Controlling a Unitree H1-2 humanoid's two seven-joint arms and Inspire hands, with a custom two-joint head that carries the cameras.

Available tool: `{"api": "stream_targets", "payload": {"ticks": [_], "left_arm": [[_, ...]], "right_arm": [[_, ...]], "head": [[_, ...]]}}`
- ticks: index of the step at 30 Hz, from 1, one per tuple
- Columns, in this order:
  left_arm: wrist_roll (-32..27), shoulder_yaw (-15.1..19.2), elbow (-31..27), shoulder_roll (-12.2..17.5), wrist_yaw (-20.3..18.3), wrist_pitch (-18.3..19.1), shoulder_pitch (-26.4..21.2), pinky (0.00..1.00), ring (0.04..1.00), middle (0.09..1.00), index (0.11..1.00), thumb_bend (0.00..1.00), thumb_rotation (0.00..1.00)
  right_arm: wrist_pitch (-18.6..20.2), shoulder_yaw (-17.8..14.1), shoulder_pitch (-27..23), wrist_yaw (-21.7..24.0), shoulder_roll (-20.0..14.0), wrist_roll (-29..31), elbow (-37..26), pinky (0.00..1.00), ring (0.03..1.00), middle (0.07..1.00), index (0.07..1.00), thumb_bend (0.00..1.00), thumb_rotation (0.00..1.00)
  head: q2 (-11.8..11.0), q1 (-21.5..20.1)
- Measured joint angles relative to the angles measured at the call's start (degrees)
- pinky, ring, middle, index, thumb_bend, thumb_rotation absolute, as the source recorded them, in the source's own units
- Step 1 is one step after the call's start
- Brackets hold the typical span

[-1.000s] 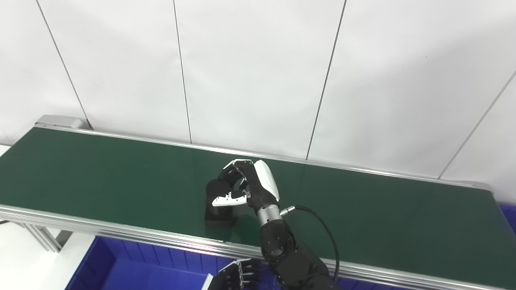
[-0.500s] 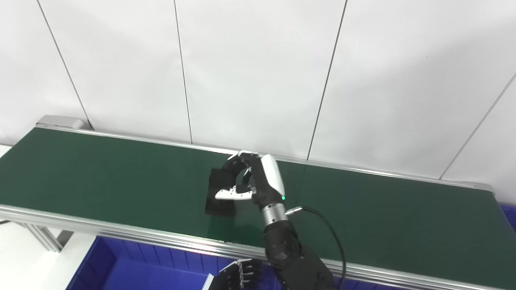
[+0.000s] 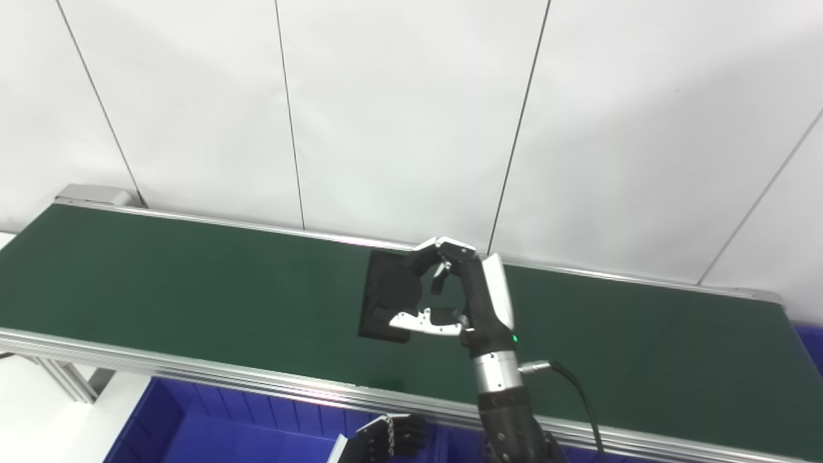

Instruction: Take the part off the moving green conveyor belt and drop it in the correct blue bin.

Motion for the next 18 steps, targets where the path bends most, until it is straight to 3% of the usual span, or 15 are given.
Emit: {"api": "stream_targets", "payload": {"ticks": [7,18], "left_arm": [[-0.49,-0.37,-1.73,-0.05,-0.14,0.00,0.97,0.66,0.646,0.658,0.656,0.59,0.00],[-2.54,0.04,-3.85,-0.43,-1.51,0.00,3.25,0.69,0.645,0.654,0.656,0.58,0.00]], "right_arm": [[0.08,-3.44,7.62,2.00,-2.97,2.27,-4.43,0.16,0.444,0.246,0.196,0.51,0.00],[0.07,-6.65,20.98,3.70,-4.27,6.38,-10.63,0.17,0.444,0.260,0.197,0.51,0.00]], "head": [[2.10,-1.05],[3.69,-3.43]]}}
